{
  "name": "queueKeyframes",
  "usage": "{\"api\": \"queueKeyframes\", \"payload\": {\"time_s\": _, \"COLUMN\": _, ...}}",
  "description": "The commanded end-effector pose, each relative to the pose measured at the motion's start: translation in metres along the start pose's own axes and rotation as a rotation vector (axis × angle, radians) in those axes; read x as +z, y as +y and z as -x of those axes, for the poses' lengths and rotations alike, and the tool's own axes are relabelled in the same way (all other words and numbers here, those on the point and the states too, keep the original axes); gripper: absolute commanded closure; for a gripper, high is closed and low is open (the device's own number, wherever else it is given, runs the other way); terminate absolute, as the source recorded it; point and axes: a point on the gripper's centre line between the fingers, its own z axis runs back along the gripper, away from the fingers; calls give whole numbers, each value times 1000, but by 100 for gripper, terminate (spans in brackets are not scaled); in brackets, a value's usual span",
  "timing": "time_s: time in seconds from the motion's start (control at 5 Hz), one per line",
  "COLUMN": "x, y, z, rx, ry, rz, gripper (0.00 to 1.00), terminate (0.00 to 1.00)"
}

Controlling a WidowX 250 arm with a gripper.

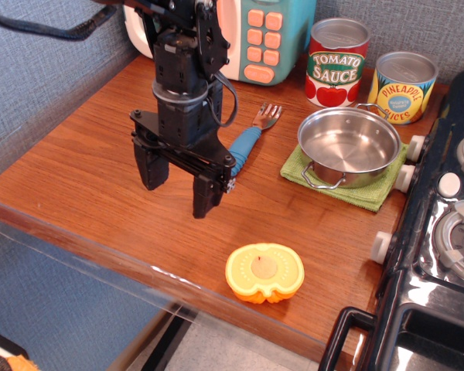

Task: Move the orange in front of the microwave

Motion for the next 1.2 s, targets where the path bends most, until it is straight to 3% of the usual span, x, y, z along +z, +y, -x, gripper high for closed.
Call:
{"api": "queueKeyframes", "payload": {"time_s": 0.0, "x": 11, "y": -44, "z": 15, "rx": -137, "ry": -75, "rz": -7, "gripper": 0, "terminate": 0}}
{"api": "queueKeyframes", "payload": {"time_s": 0.4, "x": 12, "y": -78, "z": 11, "rx": -214, "ry": -80, "rz": -16, "gripper": 0, "terminate": 0}}
{"api": "queueKeyframes", "payload": {"time_s": 0.8, "x": 2, "y": -87, "z": -2, "rx": -174, "ry": -60, "rz": 23, "gripper": 0, "terminate": 0}}
{"api": "queueKeyframes", "payload": {"time_s": 1.0, "x": -9, "y": -85, "z": -9, "rx": -159, "ry": -26, "rz": 16, "gripper": 0, "terminate": 0}}
